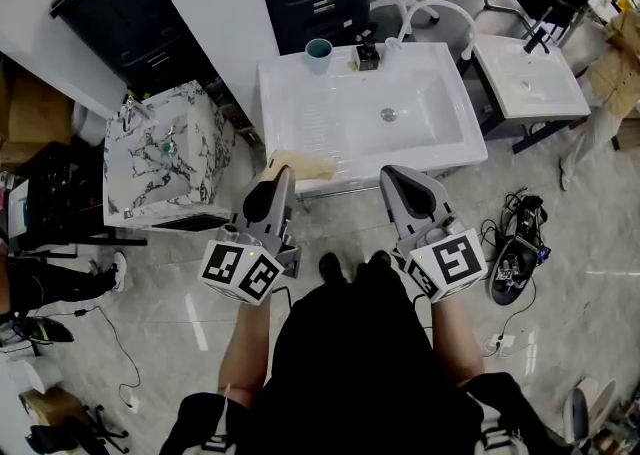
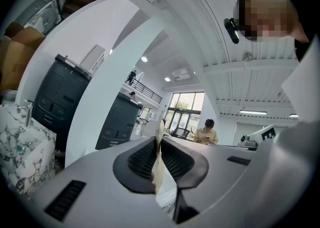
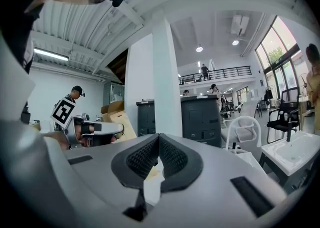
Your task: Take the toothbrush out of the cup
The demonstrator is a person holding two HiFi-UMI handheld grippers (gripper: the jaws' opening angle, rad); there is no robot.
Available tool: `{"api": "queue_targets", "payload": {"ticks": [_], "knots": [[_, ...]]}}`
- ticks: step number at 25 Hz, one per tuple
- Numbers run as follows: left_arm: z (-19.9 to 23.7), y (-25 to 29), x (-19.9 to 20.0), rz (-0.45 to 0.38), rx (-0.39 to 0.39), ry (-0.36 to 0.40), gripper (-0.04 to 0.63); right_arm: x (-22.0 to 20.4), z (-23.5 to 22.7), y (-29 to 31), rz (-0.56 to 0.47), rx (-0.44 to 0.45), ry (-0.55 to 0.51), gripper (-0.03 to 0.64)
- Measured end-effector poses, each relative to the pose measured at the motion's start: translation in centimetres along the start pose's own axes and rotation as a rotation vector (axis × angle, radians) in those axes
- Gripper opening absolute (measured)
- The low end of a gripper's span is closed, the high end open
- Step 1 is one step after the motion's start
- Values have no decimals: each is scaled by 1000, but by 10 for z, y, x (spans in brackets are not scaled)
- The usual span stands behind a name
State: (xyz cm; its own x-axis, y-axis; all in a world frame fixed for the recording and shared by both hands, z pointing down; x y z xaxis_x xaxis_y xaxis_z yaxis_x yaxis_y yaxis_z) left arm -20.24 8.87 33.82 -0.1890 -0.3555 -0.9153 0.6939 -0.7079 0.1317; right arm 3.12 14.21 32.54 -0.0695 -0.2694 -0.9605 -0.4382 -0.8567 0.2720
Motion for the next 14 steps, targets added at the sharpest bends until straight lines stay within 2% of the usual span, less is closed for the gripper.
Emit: {"api": "queue_targets", "payload": {"ticks": [14], "knots": [[-2, 2, -1, -1, -22, 1, 40, 0, 0, -5, 6, -12, -9, 31]]}}
Point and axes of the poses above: the fingertips, and each gripper's own axes: y forward along the fingers, z to its left, x out of its top, the point moved 8 cm from there along -y, backward along the fingers, and after that the axes turned 8 degrees about z, right-handed, at the moved point
